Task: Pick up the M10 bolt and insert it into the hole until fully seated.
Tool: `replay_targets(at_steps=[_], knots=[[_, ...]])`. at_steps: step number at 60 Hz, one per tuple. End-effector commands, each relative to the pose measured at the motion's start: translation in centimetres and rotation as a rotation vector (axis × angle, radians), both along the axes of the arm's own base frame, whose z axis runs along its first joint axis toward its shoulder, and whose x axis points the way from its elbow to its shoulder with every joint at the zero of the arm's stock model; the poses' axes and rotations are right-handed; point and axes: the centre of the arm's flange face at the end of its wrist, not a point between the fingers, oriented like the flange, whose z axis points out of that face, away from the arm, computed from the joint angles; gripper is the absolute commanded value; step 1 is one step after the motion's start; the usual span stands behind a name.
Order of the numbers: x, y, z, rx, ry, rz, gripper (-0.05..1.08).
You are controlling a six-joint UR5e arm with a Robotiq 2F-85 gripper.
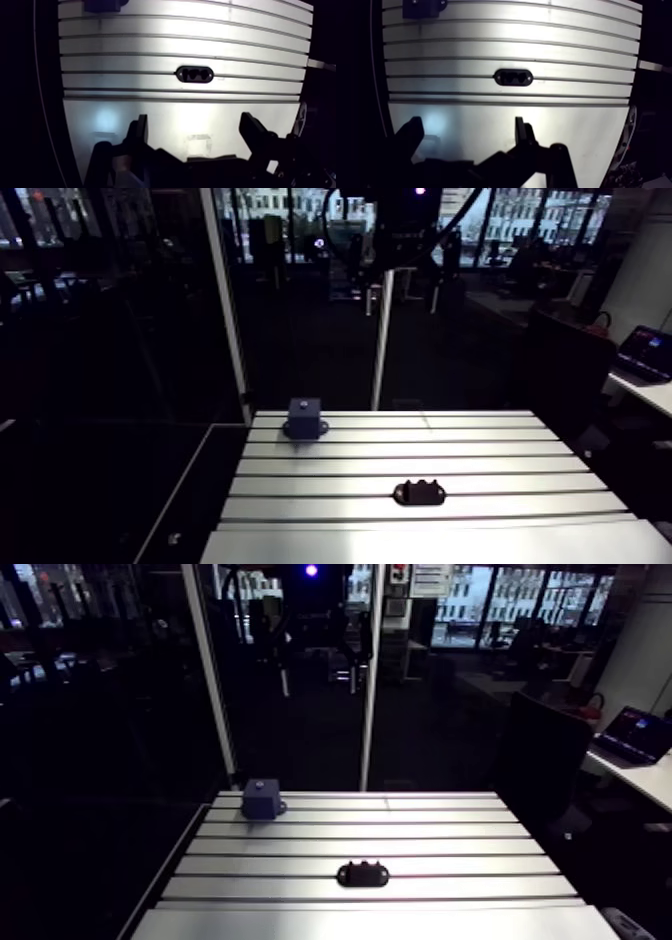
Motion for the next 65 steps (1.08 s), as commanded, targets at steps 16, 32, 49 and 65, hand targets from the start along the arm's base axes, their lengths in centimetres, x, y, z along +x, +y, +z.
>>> replay_targets(at_steps=[16,32,49,65], knots=[[-0.5,0.6,-0.5,-0.001,-0.007,0.013,0.01],[-0.8,2.2,-0.7,0.000,-0.012,-0.011,0.01],[-0.6,2.2,-1.0,-0.002,-0.016,-0.011,0.01],[-0.7,2.2,-0.8,-0.001,-0.013,-0.011,0.01]])
